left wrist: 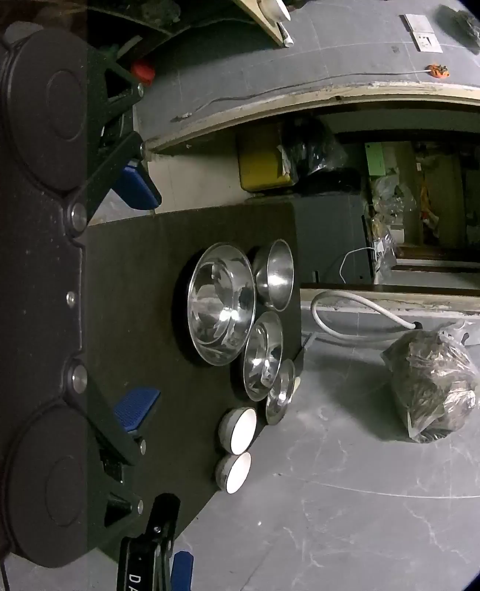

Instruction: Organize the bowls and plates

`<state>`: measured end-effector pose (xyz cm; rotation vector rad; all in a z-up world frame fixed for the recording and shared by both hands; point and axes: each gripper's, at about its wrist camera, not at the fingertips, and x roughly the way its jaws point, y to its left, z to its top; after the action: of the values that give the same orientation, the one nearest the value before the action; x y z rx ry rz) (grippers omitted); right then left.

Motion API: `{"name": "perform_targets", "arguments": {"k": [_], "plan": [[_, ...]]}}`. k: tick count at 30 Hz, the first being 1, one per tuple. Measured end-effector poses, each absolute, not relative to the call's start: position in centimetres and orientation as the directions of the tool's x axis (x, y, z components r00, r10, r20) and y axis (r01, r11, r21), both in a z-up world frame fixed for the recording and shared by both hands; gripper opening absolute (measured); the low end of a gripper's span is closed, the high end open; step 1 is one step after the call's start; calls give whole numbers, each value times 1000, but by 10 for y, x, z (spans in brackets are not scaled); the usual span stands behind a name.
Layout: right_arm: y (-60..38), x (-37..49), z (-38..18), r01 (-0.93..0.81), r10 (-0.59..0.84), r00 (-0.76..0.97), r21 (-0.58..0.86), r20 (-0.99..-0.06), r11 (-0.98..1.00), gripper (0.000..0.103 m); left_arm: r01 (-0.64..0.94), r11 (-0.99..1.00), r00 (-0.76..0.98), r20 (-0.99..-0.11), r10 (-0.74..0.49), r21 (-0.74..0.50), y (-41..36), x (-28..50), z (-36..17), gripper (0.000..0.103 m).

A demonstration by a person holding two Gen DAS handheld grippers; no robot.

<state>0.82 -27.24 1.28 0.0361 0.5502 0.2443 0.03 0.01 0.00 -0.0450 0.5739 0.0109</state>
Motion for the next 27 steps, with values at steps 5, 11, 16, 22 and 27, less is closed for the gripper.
{"name": "perform_targets", "arguments": {"k": [5, 11, 16, 22, 27], "plan": [[-273, 7, 15, -214, 239, 824, 108, -514, 971, 103, -21, 999, 840, -542, -1, -34, 1, 0, 0, 102], [-276, 11, 17, -215, 239, 825, 108, -512, 971, 103, -19, 999, 838, -545, -1, -31, -6, 3, 5, 102], [-274, 8, 16, -207, 231, 827, 104, -513, 973, 103, -17, 999, 837, -547, -5, -34, -9, 11, 1, 102], [-272, 11, 16, -200, 222, 828, 99, -515, 975, 103, 3, 999, 833, -553, -23, -38, -4, 12, -1, 102], [-273, 10, 16, -194, 217, 829, 100, -516, 976, 103, 10, 999, 831, -556, -31, -40, -3, 14, -2, 102]]}}
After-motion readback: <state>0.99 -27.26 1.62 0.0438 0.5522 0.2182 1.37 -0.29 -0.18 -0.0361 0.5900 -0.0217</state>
